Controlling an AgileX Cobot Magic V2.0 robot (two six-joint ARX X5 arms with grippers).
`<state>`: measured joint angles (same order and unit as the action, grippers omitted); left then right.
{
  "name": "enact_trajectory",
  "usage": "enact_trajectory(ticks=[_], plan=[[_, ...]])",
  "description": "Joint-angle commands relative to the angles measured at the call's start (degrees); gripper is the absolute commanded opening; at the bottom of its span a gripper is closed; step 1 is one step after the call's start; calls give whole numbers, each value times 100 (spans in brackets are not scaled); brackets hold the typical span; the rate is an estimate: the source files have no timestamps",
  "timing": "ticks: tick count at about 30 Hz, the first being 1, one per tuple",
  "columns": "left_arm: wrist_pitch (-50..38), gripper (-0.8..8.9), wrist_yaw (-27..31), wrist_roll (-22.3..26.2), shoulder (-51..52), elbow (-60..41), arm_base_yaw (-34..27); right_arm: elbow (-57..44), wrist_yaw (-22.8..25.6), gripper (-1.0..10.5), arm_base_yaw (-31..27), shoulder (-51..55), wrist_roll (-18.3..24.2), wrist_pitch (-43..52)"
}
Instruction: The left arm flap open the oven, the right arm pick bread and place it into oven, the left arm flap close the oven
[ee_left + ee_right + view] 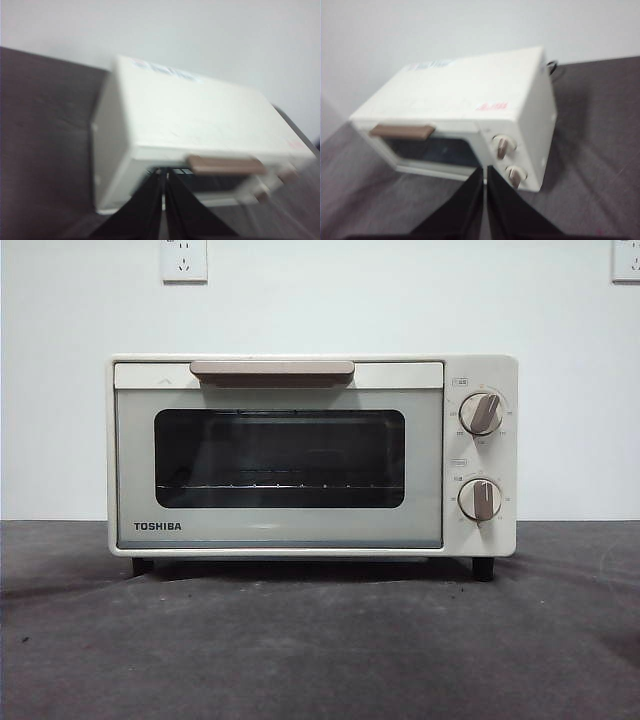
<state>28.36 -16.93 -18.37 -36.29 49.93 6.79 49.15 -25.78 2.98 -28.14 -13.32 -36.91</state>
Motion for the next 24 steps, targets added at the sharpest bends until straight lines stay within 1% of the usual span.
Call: enact_trajectory(ticks=[1,3,8,11,15,21,22,24], plan=[[173,17,-293,485,-236,341,216,356,-42,6,153,-317,400,-199],[256,17,-417,669,-372,505,487,551,-39,6,354,-503,474,-315],[612,17,-415,1257,-678,916,1239,905,-39,6,938,-870,914,-693],[772,18,-417,1526,-730,1014,1563,949,-37,6,1132,-920,973,-728],[955,19,-417,1526,-702,1014,1733,946,-39,6,1189,-916,951,-769],[1038,43,-415,1488,-715,1014,1740,946,-33,10,1189,-918,929,-828],[1014,69,-415,1491,-715,1014,1740,946,-31,32,1189,-920,929,-826],[927,177,-415,1491,-715,1014,1740,946,-33,125,1189,-920,927,-824]])
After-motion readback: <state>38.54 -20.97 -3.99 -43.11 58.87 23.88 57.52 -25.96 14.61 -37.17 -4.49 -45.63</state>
